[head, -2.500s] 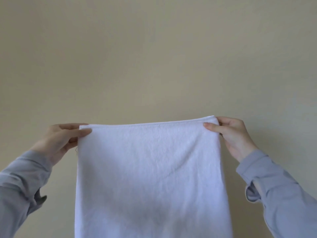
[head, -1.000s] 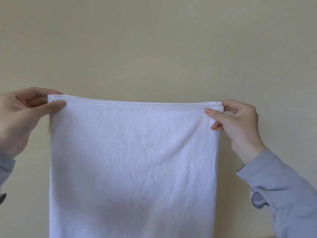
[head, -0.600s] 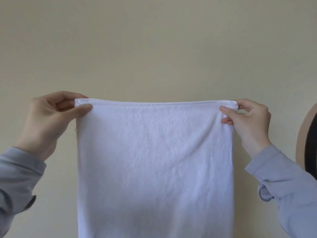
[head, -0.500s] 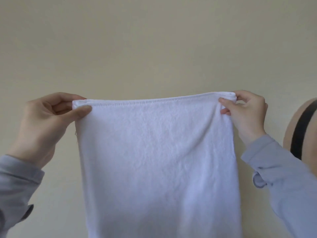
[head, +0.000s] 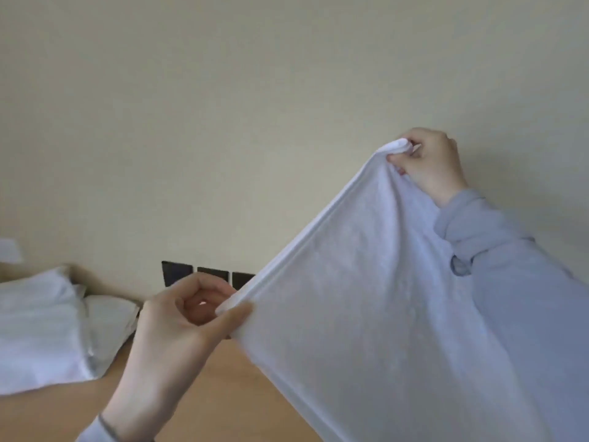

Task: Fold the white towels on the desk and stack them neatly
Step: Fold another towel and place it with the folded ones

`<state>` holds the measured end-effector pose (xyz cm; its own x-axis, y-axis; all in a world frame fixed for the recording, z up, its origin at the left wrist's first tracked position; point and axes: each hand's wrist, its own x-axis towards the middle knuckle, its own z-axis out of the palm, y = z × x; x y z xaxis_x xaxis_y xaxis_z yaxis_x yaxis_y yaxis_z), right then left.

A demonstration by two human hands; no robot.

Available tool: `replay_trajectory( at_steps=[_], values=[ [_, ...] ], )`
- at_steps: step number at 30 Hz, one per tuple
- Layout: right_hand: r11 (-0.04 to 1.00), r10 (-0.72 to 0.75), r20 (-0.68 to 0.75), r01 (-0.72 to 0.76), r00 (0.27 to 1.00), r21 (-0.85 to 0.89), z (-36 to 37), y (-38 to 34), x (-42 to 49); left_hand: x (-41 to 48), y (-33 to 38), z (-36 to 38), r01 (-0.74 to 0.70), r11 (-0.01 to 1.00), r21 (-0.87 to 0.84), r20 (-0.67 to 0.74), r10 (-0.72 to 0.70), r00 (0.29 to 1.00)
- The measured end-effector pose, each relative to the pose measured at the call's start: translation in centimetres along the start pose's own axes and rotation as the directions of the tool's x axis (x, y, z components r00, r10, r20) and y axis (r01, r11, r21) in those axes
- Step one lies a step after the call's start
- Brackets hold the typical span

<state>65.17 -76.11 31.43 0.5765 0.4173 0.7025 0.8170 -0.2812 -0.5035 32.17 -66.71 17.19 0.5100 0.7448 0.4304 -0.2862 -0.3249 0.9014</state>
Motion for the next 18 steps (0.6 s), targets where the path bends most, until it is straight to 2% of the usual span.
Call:
replay_trajectory(
  at_steps=[2,5,7,9,13,18],
  values=[
    [0.997,0.065,0.134,-0.068,0.989,0.024,7.8,1.8,-4.1,-2.0,-4.8,-2.9,0.151,0.986,0.075,-0.051,-0.147,0.988],
    [0.986,0.148,0.326,-0.166,0.934,0.03,18.7,3.5,-10.9,-4.8,-11.8,-8.1,0.369,0.909,0.195,-0.157,-0.343,0.926],
    [0.966,0.215,0.443,-0.255,0.87,0.033,25.0,3.6,-15.4,-6.9,-15.8,-11.4,0.511,0.822,0.253,-0.233,-0.461,0.856],
    [0.953,0.226,0.546,-0.298,0.807,0.045,30.6,2.8,-18.9,-8.7,-19.1,-14.9,0.635,0.735,0.238,-0.311,-0.562,0.767],
    [0.967,0.135,0.661,-0.244,0.738,0.074,40.5,-1.1,-23.1,-10.3,-24.2,-22.4,0.784,0.589,0.194,-0.462,-0.651,0.603],
    [0.985,0.124,0.78,-0.172,0.614,-0.021,50.4,-4.7,-27.4,-11.5,-28.7,-29.3,0.88,0.429,0.203,-0.476,-0.743,0.471]
  ],
)
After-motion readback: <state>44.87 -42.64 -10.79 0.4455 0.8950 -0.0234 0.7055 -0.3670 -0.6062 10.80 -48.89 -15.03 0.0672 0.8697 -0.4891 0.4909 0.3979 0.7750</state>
